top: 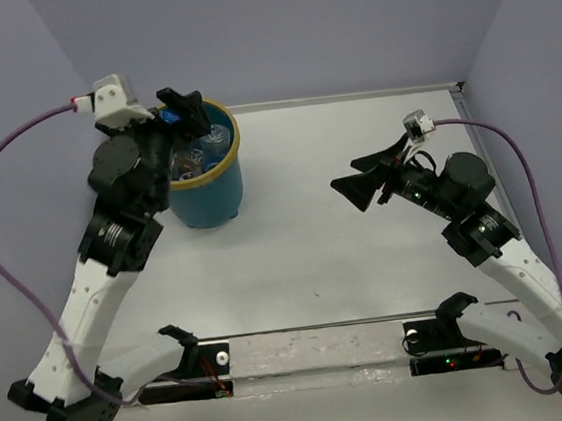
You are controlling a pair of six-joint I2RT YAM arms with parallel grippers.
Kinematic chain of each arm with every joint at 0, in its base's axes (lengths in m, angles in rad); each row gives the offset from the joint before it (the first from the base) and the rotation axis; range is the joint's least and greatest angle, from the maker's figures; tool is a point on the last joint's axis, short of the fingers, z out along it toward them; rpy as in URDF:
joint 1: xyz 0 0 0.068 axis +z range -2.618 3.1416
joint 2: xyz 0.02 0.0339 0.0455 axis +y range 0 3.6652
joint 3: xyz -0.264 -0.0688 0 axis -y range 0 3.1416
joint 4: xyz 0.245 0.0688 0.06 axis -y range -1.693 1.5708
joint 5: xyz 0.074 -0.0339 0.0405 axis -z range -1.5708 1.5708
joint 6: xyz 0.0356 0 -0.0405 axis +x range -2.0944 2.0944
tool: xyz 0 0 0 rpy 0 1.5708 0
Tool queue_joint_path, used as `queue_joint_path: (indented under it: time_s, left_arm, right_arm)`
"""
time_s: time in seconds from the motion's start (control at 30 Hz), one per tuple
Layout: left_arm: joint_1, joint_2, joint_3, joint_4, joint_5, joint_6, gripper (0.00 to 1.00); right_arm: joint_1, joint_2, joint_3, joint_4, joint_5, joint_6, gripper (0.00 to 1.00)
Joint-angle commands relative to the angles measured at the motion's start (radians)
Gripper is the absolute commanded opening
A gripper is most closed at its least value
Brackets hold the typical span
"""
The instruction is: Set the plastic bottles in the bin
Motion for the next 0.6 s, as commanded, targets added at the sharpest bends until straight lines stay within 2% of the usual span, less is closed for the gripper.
queue_joint_path:
  time_s: [0.0, 0.1, 0.33, 0.43, 0.57]
  left_arm:
    - [-0.015, -0.225, -0.137, 0.068, 0.266, -0.129, 0.99]
    - [-0.016, -0.376, -0.252, 0.098, 0.378, -0.159, 0.99]
    - [-0.015, -0.632, -0.45, 0.107, 0.469, -0.195, 0.99]
    - [-0.015, -0.698, -0.504, 0.115, 0.483, -0.187, 0.99]
    - [-0.015, -0.712, -0.52, 0.115, 0.475, -0.16, 0.99]
  right_arm:
    - [-0.007, -0.061, 0.128, -0.035, 0.064, -0.084, 1.0]
    - [-0.007, -0.113, 0.211, -0.141, 0.175, -0.119, 1.0]
    - [-0.007, -0.292, 0.189, -0.127, 0.449, -0.201, 1.0]
    - [-0.007, -0.296, 0.15, -0.117, 0.482, -0.21, 1.0]
    - [-0.007, -0.241, 0.152, -0.095, 0.45, -0.192, 1.0]
